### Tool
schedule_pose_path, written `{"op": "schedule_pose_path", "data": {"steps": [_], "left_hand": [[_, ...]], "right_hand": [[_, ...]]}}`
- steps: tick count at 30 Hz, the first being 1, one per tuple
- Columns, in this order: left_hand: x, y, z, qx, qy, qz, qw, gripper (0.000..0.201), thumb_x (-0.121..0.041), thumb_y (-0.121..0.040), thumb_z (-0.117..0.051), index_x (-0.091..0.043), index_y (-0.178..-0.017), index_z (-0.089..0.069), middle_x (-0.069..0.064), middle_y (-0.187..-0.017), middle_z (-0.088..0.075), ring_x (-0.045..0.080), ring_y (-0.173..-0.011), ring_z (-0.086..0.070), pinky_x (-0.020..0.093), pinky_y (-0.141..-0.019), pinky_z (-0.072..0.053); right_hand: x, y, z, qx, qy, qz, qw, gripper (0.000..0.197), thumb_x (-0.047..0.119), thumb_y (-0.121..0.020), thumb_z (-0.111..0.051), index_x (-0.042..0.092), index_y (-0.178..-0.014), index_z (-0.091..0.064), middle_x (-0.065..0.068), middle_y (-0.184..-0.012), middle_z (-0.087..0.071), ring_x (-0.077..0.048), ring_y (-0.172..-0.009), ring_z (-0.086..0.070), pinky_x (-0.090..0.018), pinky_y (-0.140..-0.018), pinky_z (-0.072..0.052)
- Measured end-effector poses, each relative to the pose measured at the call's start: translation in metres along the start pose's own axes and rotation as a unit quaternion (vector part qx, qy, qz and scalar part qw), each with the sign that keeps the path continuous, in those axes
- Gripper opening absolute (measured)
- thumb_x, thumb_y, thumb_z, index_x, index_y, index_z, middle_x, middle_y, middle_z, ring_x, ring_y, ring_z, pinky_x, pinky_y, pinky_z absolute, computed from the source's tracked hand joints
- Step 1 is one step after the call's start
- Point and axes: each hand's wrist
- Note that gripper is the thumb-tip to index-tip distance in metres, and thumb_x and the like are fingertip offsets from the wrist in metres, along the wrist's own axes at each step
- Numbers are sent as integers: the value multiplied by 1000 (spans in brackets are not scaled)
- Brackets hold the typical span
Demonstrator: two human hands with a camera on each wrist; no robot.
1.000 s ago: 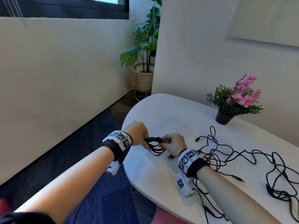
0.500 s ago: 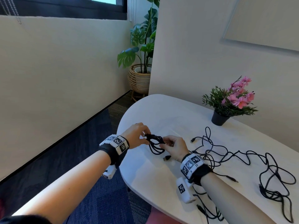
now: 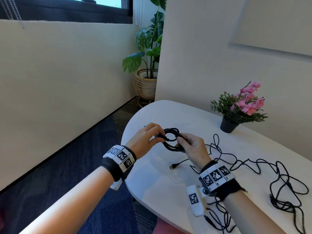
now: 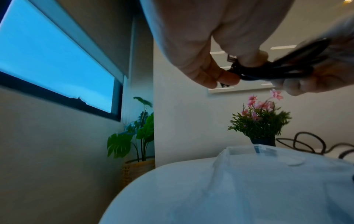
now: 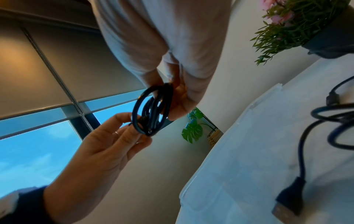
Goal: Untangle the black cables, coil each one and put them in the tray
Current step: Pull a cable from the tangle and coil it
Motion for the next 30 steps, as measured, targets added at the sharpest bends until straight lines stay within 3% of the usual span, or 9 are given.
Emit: {"op": "schedule_pose_path", "data": {"steps": [3,6,9,12,15,18,21,24,30], "left_hand": [[-6,2,4,31,-40,-5,999,15,-20,-93,-56,-14,-107,-57,-1,-107,-57,12,-90,-58,18,-81,-41],[-16,5,9,93,86,98,987,12,-15,-94,-55,-18,-105,-50,-1,-107,-58,12,-95,-61,18,-85,-48],[-23,7,13,126,147,152,969,31,-15,-92,-57,-22,-121,-46,-2,-118,-57,11,-96,-63,19,-79,-51],[-23,8,15,163,37,86,982,41,-21,-94,-55,-18,-135,-48,-2,-124,-56,12,-106,-57,12,-87,-40],[-22,10,19,175,5,56,983,39,-23,-95,-53,-19,-134,-51,1,-115,-62,13,-100,-55,10,-82,-35],[-22,11,24,179,-13,23,984,36,-19,-95,-53,-19,-132,-54,1,-111,-62,9,-94,-52,4,-79,-32],[-18,12,28,182,-28,-7,983,33,-16,-95,-54,-18,-128,-58,0,-108,-64,7,-92,-51,0,-80,-30],[-16,12,28,185,-21,-29,982,31,-16,-94,-55,-18,-124,-61,-4,-104,-64,3,-88,-52,0,-82,-31],[6,-5,10,115,-60,-5,992,28,-11,-91,-59,-12,-118,-66,5,-118,-60,19,-106,-55,22,-96,-39]], "right_hand": [[0,5,9,37,71,40,996,23,5,-94,-53,16,-107,-68,5,-73,-64,-8,-68,-58,-27,-78,-54],[2,12,16,61,135,87,985,27,9,-95,-50,27,-112,-62,15,-68,-60,0,-67,-55,-14,-72,-47],[4,21,19,76,160,105,979,29,11,-96,-49,23,-117,-63,17,-65,-58,-2,-70,-54,-16,-74,-44],[7,27,21,81,186,110,973,28,13,-95,-51,21,-119,-64,25,-78,-64,7,-76,-57,-16,-78,-42],[13,35,24,87,235,126,960,28,16,-94,-53,21,-119,-64,19,-98,-66,14,-86,-57,-9,-80,-40],[21,44,28,91,298,141,940,33,18,-93,-55,17,-126,-58,9,-105,-65,7,-86,-57,1,-73,-36],[27,53,36,109,343,139,923,29,22,-93,-56,15,-121,-56,1,-94,-65,-2,-78,-58,-2,-66,-37],[32,56,42,127,335,137,924,15,19,-91,-59,13,-104,-65,17,-70,-58,6,-66,-55,-6,-59,-36],[21,29,27,35,256,90,962,16,18,-79,-74,20,-94,-76,10,-77,-68,1,-70,-60,-9,-66,-44]]}}
Point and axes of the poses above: each hand's wrist, its own y-axis away from the middle knuckle, its own z-axis out of the back of the hand, x = y × z
